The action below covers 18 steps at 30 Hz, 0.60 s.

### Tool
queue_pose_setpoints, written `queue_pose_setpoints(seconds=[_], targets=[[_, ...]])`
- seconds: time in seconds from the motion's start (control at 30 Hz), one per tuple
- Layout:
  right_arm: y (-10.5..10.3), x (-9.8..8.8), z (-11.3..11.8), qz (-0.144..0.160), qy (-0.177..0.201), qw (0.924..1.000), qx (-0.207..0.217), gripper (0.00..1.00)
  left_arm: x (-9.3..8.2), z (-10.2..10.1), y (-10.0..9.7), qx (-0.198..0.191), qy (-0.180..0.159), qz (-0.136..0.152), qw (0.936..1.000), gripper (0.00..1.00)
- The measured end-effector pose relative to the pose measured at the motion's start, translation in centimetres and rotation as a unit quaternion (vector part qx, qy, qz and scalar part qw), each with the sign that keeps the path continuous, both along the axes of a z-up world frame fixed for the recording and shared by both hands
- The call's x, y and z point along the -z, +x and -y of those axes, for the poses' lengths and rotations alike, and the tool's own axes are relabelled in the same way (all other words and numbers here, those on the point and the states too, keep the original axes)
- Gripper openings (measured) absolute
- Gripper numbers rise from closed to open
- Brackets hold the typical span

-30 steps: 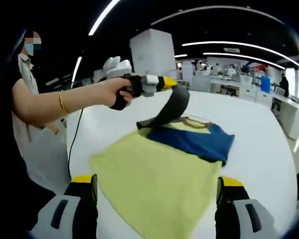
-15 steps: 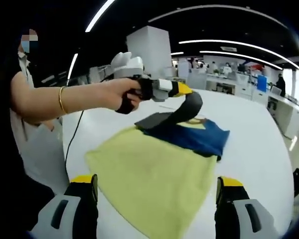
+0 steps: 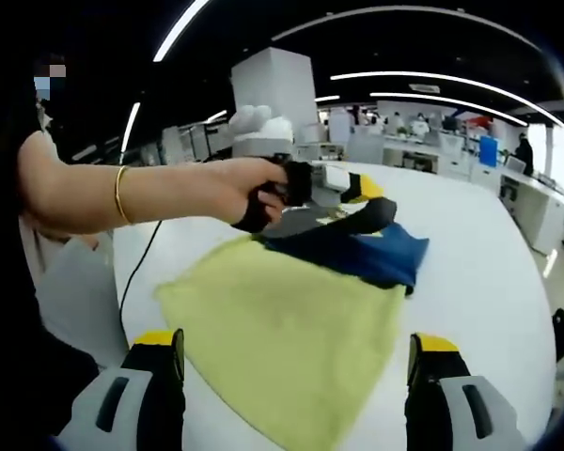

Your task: Fold the garment on the visible template until the final outline fits inside the template.

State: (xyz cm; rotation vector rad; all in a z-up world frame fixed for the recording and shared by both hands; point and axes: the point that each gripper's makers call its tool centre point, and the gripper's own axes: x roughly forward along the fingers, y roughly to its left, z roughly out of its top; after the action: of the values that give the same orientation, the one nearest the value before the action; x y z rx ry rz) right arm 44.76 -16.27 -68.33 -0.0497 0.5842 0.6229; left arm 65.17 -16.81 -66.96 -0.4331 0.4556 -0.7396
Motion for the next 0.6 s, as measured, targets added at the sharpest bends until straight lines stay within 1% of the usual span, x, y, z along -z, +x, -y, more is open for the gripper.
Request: queue_pose_setpoints(seconds=[0.1,0.17,0.2,0.23,0.27,0.3,0.33,0.37,0.4,0.43,0.47,0.53,0.6], targets=[[-0.1,0.4,0.3,-0.007,-0.005,1.0000,0.000,0.98,1.8,1.0,-0.9,0.018,0.009,-0.017,0.9997,0.00],[-0.2,0.7,0.6,-0.010,-0.008,0.9999,0.002,0.98,2.9,1.7,-1.7,0.037,0.003,-0.048,0.9982,0.00],[-0.2,0.7,0.6,-0.011,-0.008,0.9999,0.003,0.98,3.5,1.8,-1.5,0.032,0.007,-0.047,0.9984,0.00],[-0.3,0.8,0.8,-0.013,-0.006,0.9999,0.005,0.98,3.8,2.0,-1.7,0.037,0.008,-0.049,0.9981,0.00],[-0.3,0.9,0.8,-0.014,-0.006,0.9999,0.006,0.99,4.2,2.3,-2.2,0.043,0.003,-0.065,0.9970,0.00],[-0.4,1.0,0.9,-0.015,-0.007,0.9998,0.007,0.99,4.1,2.6,-2.4,0.048,-0.007,-0.065,0.9967,0.00],[-0.4,1.1,1.0,-0.017,-0.007,0.9998,0.008,0.99,3.9,3.0,-2.9,0.058,-0.015,-0.063,0.9963,0.00],[-0.5,1.2,1.0,-0.019,-0.007,0.9998,0.008,0.99,3.9,3.2,-3.3,0.067,-0.010,-0.060,0.9959,0.00],[-0.6,1.3,1.0,-0.020,-0.006,0.9997,0.007,0.99,3.9,3.5,-3.9,0.085,-0.002,-0.054,0.9950,0.00],[-0.7,1.4,0.9,-0.022,-0.005,0.9997,0.005,0.99,3.6,3.7,-4.3,0.096,-0.002,-0.049,0.9942,0.00],[-0.9,1.6,0.7,-0.028,-0.003,0.9996,-0.001,0.99,3.1,3.7,-4.5,0.101,-0.003,-0.037,0.9942,0.03],[-1.1,1.7,0.6,-0.030,-0.005,0.9995,-0.009,0.99,2.2,3.7,-4.8,0.112,-0.005,-0.012,0.9936,0.16],[-1.4,1.8,0.4,-0.036,-0.007,0.9991,-0.019,0.99,1.5,3.6,-5.2,0.125,0.005,0.010,0.9921,0.29]])
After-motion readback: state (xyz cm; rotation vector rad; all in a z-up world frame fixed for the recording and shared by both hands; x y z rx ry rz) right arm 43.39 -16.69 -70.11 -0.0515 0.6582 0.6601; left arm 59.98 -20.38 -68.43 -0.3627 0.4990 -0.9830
